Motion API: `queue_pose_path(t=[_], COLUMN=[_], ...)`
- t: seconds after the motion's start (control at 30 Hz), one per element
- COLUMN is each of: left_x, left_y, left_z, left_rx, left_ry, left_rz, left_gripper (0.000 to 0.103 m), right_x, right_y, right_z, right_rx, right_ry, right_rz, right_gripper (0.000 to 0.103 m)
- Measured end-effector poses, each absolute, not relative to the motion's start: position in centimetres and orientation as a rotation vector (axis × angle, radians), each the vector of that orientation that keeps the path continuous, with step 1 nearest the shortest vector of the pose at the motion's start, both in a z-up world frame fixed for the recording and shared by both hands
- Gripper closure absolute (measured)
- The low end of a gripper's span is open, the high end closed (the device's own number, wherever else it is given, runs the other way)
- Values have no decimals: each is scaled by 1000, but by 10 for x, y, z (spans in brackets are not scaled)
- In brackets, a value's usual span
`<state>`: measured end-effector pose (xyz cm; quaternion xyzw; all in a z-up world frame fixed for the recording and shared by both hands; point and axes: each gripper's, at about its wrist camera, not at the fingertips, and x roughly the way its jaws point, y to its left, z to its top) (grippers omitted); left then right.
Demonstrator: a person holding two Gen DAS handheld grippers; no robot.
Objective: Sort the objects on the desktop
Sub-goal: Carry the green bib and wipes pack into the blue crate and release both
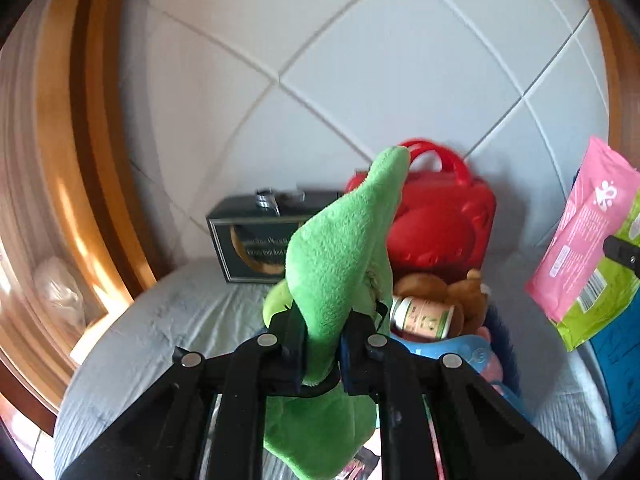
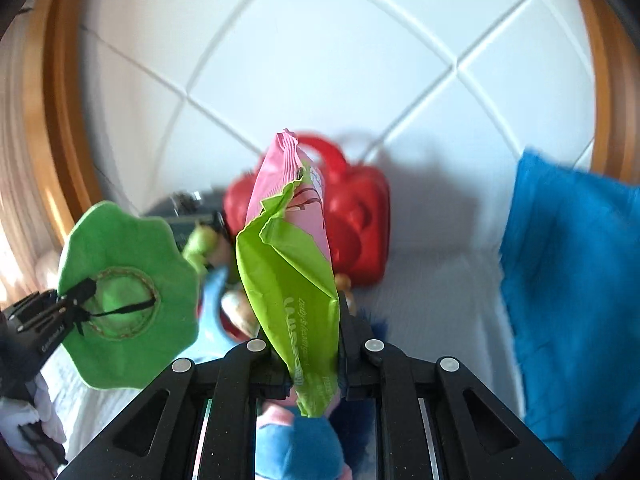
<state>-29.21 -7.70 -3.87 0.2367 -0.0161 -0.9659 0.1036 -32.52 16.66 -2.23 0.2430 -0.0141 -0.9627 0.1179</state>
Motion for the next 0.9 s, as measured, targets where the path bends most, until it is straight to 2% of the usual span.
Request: queue_pose_path(t=[0.23, 0.43, 0.7, 0.9], left_x=[-235, -206, -190, -182], left_y=[-32, 39, 187, 315], left_z=[17, 58, 98, 113], left_rx=[514, 372, 217, 207], left_ry=[-59, -61, -61, -96], left_rz=[-2910, -3007, -3201, -3330], left_gripper=[90, 90, 90, 90], right_x=[-238, -176, -116, -97], right_y=[202, 265, 399, 499], right_z=[42, 73, 106, 98], right_rx=[460, 329, 232, 309], right_ry=[-58, -111, -116, -120], right_rz=[-2924, -3045, -3234, -3327], right_gripper=[88, 88, 88, 88])
